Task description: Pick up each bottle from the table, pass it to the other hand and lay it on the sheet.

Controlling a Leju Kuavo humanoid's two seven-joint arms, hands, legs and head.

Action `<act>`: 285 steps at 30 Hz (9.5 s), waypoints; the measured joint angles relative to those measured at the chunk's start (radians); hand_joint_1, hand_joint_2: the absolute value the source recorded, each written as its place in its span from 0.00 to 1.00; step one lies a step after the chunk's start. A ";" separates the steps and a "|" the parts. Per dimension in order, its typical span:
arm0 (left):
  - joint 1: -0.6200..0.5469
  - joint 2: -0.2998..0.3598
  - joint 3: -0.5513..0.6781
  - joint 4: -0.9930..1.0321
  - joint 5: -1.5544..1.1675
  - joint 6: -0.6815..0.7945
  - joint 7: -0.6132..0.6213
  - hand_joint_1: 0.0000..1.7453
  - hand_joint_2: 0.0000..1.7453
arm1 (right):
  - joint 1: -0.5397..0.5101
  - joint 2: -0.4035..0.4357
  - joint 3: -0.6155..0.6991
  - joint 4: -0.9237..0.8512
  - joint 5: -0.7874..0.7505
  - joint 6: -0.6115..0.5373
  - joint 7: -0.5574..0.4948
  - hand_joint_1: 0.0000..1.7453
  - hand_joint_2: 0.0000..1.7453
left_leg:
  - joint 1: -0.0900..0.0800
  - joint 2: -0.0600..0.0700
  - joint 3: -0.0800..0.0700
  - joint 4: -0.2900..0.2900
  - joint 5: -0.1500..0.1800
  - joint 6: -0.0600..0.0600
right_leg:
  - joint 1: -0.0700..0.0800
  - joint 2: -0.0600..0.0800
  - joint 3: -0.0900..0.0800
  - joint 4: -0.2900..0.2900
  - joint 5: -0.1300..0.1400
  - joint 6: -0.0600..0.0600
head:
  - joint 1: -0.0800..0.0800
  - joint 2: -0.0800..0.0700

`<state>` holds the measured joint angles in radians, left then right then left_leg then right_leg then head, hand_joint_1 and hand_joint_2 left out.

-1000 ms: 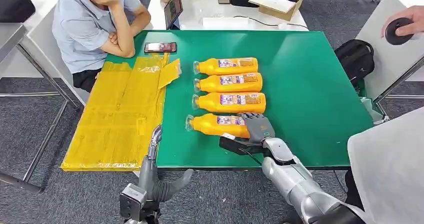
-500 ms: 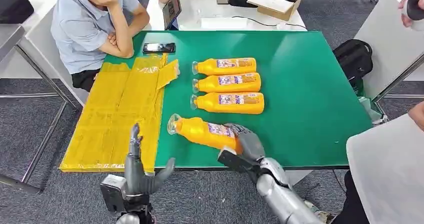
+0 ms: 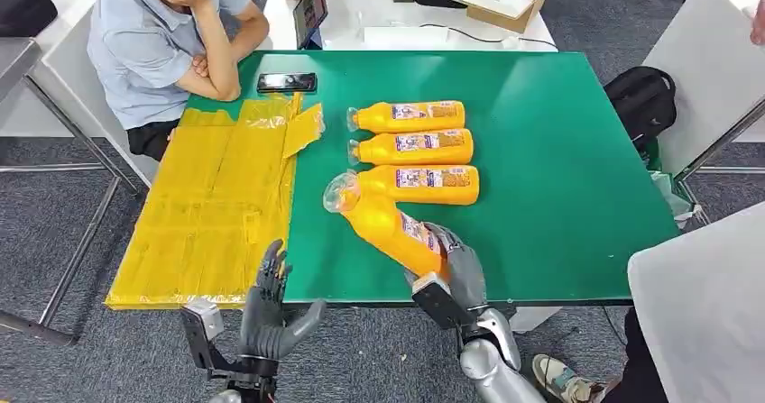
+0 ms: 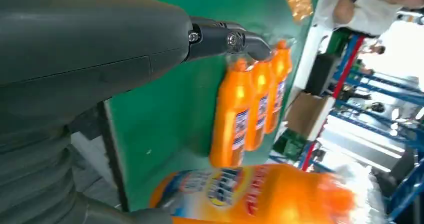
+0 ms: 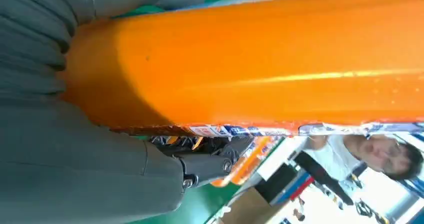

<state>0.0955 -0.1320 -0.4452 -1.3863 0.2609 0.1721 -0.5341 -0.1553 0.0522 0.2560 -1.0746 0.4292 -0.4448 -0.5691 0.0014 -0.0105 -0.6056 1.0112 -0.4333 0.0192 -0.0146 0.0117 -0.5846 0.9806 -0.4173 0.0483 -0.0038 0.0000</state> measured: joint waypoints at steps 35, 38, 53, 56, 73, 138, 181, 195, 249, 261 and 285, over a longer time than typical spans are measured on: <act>-0.017 0.017 -0.097 -0.075 0.185 -0.208 0.024 0.00 1.00 | 0.032 0.085 0.280 -0.007 -0.027 0.025 -0.060 0.95 1.00 | 0.000 0.000 -0.004 0.000 0.000 0.000 | 0.000 0.000 -0.004 0.000 0.000 0.000 | 0.000 0.000; -0.022 0.017 -0.097 -0.075 0.188 -0.224 0.024 0.00 1.00 | 0.018 0.086 0.285 0.005 -0.026 0.028 -0.059 0.95 1.00 | 0.000 0.000 -0.004 0.000 0.000 0.000 | 0.000 0.000 -0.004 0.001 0.000 0.000 | 0.000 0.000; -0.099 0.008 -0.102 -0.003 0.209 -0.220 0.046 0.00 1.00 | -0.033 0.084 0.288 0.087 -0.050 0.033 -0.093 0.97 1.00 | 0.000 0.000 -0.004 0.000 0.001 0.000 | 0.000 0.000 -0.004 0.000 0.000 0.000 | 0.000 0.000; -0.104 0.002 -0.104 0.006 0.188 -0.170 0.044 0.02 1.00 | -0.043 0.087 0.297 0.102 -0.041 0.032 -0.094 0.96 1.00 | 0.000 0.000 -0.004 0.000 0.001 0.000 | 0.000 0.000 -0.005 0.000 0.000 0.000 | 0.000 0.000; -0.135 -0.011 -0.104 0.042 0.222 -0.134 0.039 1.00 1.00 | -0.078 0.099 0.353 0.158 -0.020 -0.002 -0.090 0.00 1.00 | 0.000 0.000 -0.004 0.000 0.001 0.000 | 0.000 0.000 -0.004 0.001 0.000 0.000 | 0.000 0.000; -0.633 0.069 0.133 0.858 -1.321 0.331 0.518 0.00 1.00 | 0.127 0.031 0.364 -0.138 -0.114 -0.135 -0.129 0.00 0.00 | 0.001 0.003 0.013 -0.001 0.000 -0.002 | 0.001 0.002 0.010 0.002 0.002 -0.003 | 0.000 0.000; -0.228 -0.053 0.240 0.123 -0.319 0.202 -0.157 0.00 1.00 | 0.102 -0.001 0.316 -0.037 -0.050 -0.244 -0.129 0.00 1.00 | 0.000 0.000 0.000 0.000 0.001 -0.001 | 0.000 0.000 -0.001 0.002 -0.001 -0.001 | 0.000 0.000; 0.003 0.007 0.135 -0.200 -0.492 0.423 -0.113 0.00 1.00 | 0.106 -0.033 -0.112 -0.030 0.643 -0.249 0.027 0.00 1.00 | 0.000 -0.001 -0.004 0.000 0.000 -0.001 | -0.001 -0.001 -0.004 0.001 -0.001 0.000 | 0.000 0.000; -0.132 0.027 -0.004 -0.116 -0.440 0.273 -0.036 0.00 1.00 | -0.478 -0.063 0.001 0.669 0.716 0.180 0.401 1.00 1.00 | 0.000 0.003 0.010 0.000 0.001 -0.001 | 0.000 0.001 0.006 0.001 0.002 -0.003 | 0.000 0.000; -0.141 0.028 -0.005 -0.103 -0.428 0.254 -0.029 0.00 1.00 | -0.521 -0.057 0.030 0.692 0.679 0.281 0.433 1.00 1.00 | 0.000 0.003 0.014 0.000 0.001 -0.001 | 0.000 0.001 0.011 0.001 0.002 -0.003 | 0.000 0.000; 0.004 0.032 -0.007 -0.042 -0.352 0.186 -0.035 0.00 1.00 | -0.060 0.081 -0.160 0.182 -0.173 0.157 -0.049 1.00 1.00 | 0.001 0.001 -0.003 0.000 0.000 -0.002 | 0.001 0.001 -0.004 0.001 0.001 -0.003 | 0.000 0.000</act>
<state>0.0997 -0.0996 -0.4517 -1.4286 -0.0907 0.3581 -0.5688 -0.2156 0.1335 0.0958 -0.8924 0.2559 -0.2876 -0.6184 0.0025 -0.0098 -0.6086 1.0113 -0.4335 0.0171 -0.0136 0.0131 -0.5883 0.9821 -0.4162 0.0452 -0.0038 0.0000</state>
